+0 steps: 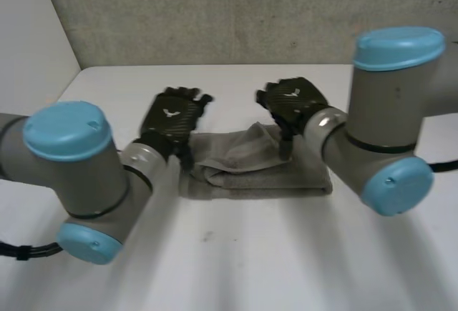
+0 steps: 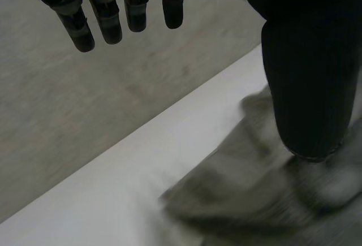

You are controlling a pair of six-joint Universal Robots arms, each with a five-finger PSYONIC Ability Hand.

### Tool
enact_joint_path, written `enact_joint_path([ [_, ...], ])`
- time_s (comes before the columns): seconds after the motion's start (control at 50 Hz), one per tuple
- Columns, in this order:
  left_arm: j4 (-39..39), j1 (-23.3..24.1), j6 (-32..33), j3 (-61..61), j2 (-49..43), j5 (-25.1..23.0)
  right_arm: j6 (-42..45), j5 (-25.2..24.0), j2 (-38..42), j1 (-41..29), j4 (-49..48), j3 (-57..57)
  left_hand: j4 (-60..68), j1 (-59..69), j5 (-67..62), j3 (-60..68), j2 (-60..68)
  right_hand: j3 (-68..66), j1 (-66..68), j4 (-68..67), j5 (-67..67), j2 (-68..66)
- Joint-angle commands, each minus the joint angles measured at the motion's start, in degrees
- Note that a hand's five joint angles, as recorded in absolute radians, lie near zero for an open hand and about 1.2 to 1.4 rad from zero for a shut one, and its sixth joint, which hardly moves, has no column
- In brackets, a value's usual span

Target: Fold the towel.

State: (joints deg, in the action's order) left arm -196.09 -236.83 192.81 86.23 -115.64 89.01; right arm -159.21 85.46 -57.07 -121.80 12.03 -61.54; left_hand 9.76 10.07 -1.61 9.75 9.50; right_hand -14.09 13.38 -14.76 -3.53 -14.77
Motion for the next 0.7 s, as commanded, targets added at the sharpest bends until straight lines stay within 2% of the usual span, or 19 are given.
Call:
enact_joint_path([
  [0.02, 0.18, 6.38, -1.65, -5.19, -5.91, -1.38, 0.75, -0.03, -1.03, 3.42, -3.24, -9.57, 2.64, 2.33, -0.79, 2.66, 2.90, 4.09, -3.38, 4.76, 3.53, 4.77],
  [0.18, 0.62, 6.73, -1.38, -13.98, -15.14, -0.85, 2.77, -0.21, -0.59, 4.38, -9.30, -18.36, 6.17, 5.86, -4.32, 6.19, 6.43, 4.00, -3.30, 4.68, 3.45, 4.69],
  [0.32, 4.04, 6.29, -1.29, -22.49, -21.02, -0.94, 7.86, -0.03, -0.06, 4.38, -15.71, -24.76, 6.85, 6.54, -5.00, 6.86, 7.10, -5.07, 5.77, -4.39, -5.62, -4.38],
  [0.4, 6.42, 6.20, -1.38, -25.05, -22.79, -0.85, 8.66, 0.06, 0.11, 4.38, -16.69, -25.21, 6.85, 6.54, -5.00, 6.86, 7.10, -6.09, 6.80, -5.41, -6.64, -5.40],
  [0.56, 7.48, 6.03, -1.12, -28.39, -25.69, 0.38, 8.66, -0.03, 0.82, 4.47, -17.04, -24.95, 10.38, 10.07, -8.53, 10.39, 10.64, -17.19, 17.90, -16.51, -17.74, -16.51],
  [0.6, 7.48, 4.81, -0.33, -29.88, -27.09, 4.66, 8.66, -0.03, 1.43, 4.47, -17.30, -24.86, 15.07, 14.75, -13.21, 15.08, 15.32, -19.20, 19.90, -18.52, -19.75, -18.51],
  [0.62, 7.48, 4.80, -0.33, -29.89, -27.09, 4.68, 8.66, -0.03, 1.43, 4.47, -17.30, -24.86, 15.09, 14.78, -13.24, 15.10, 15.35, -19.21, 19.92, -18.53, -19.76, -18.52],
  [0.64, 7.56, 3.67, 0.37, -30.67, -27.53, 8.25, 8.66, -0.03, 1.61, 4.47, -17.65, -24.95, 15.92, 15.61, -14.07, 15.94, 16.18, -21.21, 21.91, -20.53, -21.76, -20.52],
  [0.66, 7.57, 3.65, 0.38, -30.68, -27.53, 8.29, 8.66, -0.03, 1.61, 4.47, -17.65, -24.95, 15.93, 15.62, -14.08, 15.94, 16.19, -21.23, 21.93, -20.55, -21.78, -20.54],
  [0.7, 7.30, 1.47, 2.74, -31.29, -27.62, 16.07, 8.74, 0.06, 2.05, 4.56, -18.35, -24.86, 15.93, 15.62, -14.08, 15.95, 16.19, -23.24, 23.95, -22.57, -23.79, -22.56],
])
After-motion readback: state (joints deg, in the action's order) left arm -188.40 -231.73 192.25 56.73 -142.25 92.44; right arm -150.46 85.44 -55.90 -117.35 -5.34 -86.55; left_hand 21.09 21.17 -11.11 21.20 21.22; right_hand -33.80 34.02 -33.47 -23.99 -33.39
